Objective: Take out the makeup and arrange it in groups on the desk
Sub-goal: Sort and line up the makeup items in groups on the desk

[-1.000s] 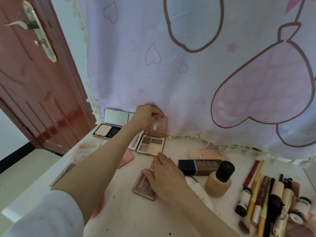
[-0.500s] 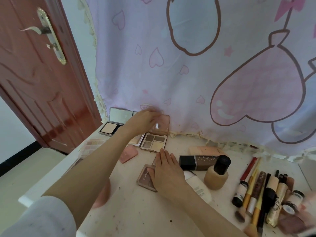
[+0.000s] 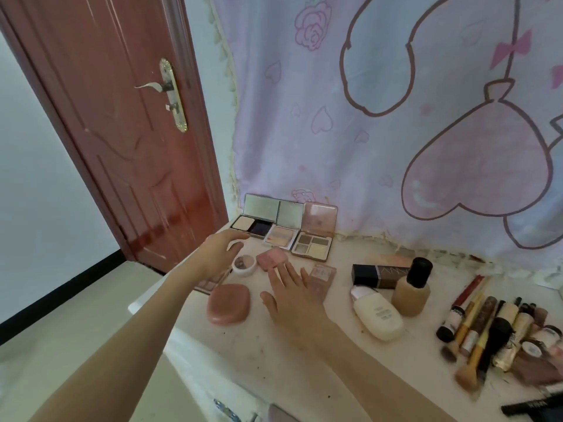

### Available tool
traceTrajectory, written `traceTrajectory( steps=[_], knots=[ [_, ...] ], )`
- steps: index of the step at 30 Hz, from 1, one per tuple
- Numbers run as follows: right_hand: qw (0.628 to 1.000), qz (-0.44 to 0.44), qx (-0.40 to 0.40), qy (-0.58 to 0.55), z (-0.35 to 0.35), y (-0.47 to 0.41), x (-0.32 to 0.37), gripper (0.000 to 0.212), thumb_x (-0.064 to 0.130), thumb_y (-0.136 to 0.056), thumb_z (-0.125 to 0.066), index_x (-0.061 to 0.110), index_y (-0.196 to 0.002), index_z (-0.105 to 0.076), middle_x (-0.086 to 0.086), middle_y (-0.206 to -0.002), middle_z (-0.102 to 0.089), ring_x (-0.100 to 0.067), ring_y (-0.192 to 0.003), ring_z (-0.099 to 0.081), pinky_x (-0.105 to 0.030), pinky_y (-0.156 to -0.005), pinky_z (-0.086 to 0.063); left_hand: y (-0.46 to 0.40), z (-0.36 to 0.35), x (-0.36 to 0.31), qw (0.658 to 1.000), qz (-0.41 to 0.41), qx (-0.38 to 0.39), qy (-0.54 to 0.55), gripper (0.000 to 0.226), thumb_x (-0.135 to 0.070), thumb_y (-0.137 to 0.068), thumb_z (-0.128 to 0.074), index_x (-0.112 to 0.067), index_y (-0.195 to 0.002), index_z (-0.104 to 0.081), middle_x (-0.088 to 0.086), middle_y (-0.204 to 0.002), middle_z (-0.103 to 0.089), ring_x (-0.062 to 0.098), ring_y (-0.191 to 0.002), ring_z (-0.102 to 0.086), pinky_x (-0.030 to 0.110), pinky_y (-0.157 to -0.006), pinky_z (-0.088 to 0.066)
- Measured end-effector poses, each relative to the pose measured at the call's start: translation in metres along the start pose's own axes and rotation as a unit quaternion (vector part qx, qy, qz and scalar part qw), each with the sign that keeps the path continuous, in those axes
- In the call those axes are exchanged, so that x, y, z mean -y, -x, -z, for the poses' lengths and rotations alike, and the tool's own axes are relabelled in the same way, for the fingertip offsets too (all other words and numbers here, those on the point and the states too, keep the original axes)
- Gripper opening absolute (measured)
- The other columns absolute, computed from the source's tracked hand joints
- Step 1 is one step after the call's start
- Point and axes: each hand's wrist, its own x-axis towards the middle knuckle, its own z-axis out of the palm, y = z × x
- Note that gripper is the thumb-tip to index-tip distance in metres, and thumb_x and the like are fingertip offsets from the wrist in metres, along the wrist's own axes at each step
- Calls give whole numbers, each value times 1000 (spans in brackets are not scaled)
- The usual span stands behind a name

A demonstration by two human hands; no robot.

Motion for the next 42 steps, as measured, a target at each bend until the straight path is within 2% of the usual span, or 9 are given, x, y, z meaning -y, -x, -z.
traceTrajectory(
  steps=[2,5,11,15,20,25,29,35,42],
  knots=[
    [1000,19,-3,-7,-4,-8,9,56,38,-102,-15,12,-150,-4,-6,-158,3,-20,-145,6,-39,-115,9,14,4,22,999,39,-7,-3,33,-12,-95,-45,-12,-127,-55,3,-133,-53,19,-125,-46,21,-100,-28],
    [999,39,-22,5,-4,-27,15,61,43,-96,-1,16,-150,-6,-3,-158,-1,-18,-145,2,-41,-115,4,21,8,49,997,79,-11,1,34,-15,-94,-48,-13,-128,-53,4,-135,-52,20,-127,-44,25,-103,-28],
    [998,63,18,8,2,-60,20,51,32,-103,-17,16,-150,-9,2,-158,2,-15,-145,6,-41,-115,6,-6,1,71,997,77,22,12,38,-18,-98,-42,-12,-135,-46,2,-141,-46,17,-131,-39,20,-104,-24],
    [998,58,38,-3,0,-65,14,51,34,-103,-17,17,-150,-7,3,-158,-1,-14,-145,5,-38,-116,5,-34,-12,69,993,101,65,-19,46,-33,-97,-40,-14,-139,-40,5,-148,-34,18,-138,-28,27,-110,-20],
    [999,53,13,-3,-1,-67,1,46,35,-102,-23,22,-146,-20,-2,-158,-7,-22,-145,3,-38,-115,4,-50,-25,58,988,147,13,-51,56,-52,-85,-53,-16,-128,-50,4,-137,-40,27,-121,-45,38,-96,-37],
    [999,55,1,3,-5,-66,-3,43,35,-102,-23,24,-143,-24,-6,-157,-13,-25,-145,-2,-37,-116,2,-53,-31,53,982,168,5,-82,58,-46,-81,-59,-17,-130,-43,10,-134,-38,33,-122,-36,39,-99,-33],
    [998,68,-3,14,-7,-49,-10,44,36,-102,-22,25,-144,-21,-3,-157,-11,-24,-144,-1,-35,-115,4,-49,-27,50,986,164,-25,-21,53,-39,-82,-60,-17,-129,-47,10,-134,-41,34,-121,-37,35,-99,-33],
    [997,71,-3,28,-10,-15,-21,79,62,-78,11,31,-147,-11,1,-158,-3,-17,-145,7,-28,-108,18,-17,-22,48,980,121,-129,94,46,-31,-83,-63,-19,-126,-51,4,-132,-47,26,-121,-38,31,-100,-31],
    [998,61,-5,10,-7,18,-20,91,59,-66,20,34,-147,-11,5,-158,-1,-12,-144,9,-24,-108,19,19,-38,41,969,141,-151,134,47,-27,-82,-65,-16,-126,-52,6,-127,-52,27,-120,-37,33,-101,-30]
  ],
)
